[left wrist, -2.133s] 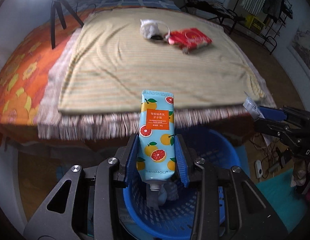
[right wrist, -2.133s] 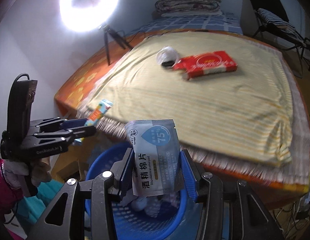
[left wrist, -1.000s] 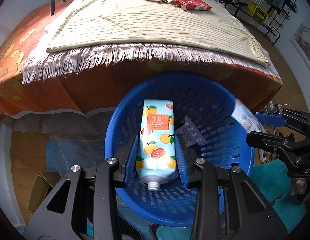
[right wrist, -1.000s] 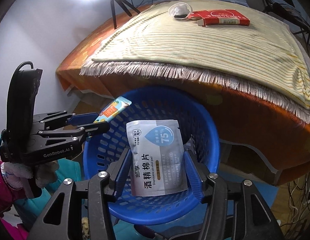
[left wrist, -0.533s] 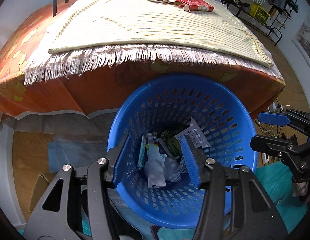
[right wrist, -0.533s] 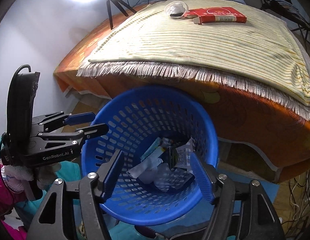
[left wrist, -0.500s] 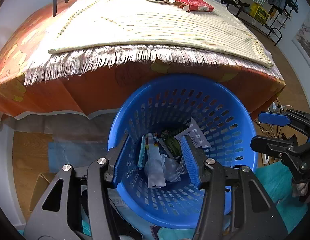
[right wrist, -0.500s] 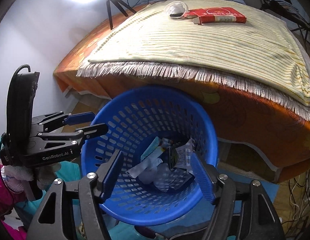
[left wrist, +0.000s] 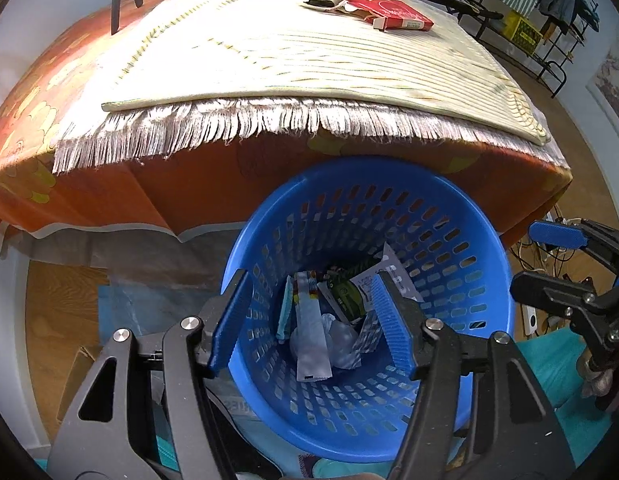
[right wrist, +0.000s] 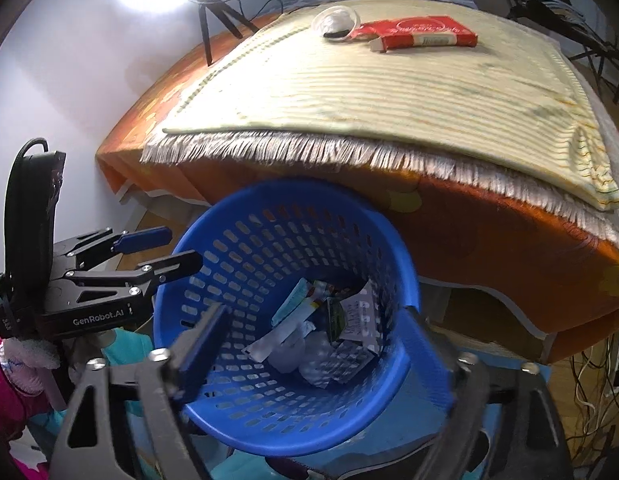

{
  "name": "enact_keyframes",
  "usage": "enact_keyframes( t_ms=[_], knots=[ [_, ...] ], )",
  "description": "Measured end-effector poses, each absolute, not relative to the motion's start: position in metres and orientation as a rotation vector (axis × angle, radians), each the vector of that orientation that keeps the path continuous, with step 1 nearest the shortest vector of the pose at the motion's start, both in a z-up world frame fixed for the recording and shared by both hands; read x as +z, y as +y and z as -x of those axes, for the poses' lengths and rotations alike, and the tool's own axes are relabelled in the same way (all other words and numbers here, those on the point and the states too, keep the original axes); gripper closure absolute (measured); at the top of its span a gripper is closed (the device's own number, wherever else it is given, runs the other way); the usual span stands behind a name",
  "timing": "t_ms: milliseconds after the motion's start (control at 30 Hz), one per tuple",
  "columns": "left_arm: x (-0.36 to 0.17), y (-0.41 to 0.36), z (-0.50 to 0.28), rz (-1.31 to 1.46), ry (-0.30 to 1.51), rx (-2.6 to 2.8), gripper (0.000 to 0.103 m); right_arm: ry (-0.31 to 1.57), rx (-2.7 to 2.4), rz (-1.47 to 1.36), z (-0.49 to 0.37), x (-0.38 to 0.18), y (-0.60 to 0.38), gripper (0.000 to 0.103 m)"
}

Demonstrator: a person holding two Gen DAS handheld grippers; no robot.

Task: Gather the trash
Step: 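Move both open tools from the basket back over the bed toward the white bundle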

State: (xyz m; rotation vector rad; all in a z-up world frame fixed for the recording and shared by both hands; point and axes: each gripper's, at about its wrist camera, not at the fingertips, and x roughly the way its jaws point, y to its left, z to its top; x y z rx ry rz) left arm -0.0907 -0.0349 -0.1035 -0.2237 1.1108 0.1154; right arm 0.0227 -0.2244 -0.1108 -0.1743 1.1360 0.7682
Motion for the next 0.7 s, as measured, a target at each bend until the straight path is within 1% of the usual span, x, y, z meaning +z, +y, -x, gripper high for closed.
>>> enact_keyframes(
  t_ms=[700],
  knots=[
    [-0.08, -0.03, 0.066, 0.238, 1.063, 0.112, 0.039, 1.068, 0.58, 0.216, -0.048, -0.091, -0.23, 0.011]
  ],
)
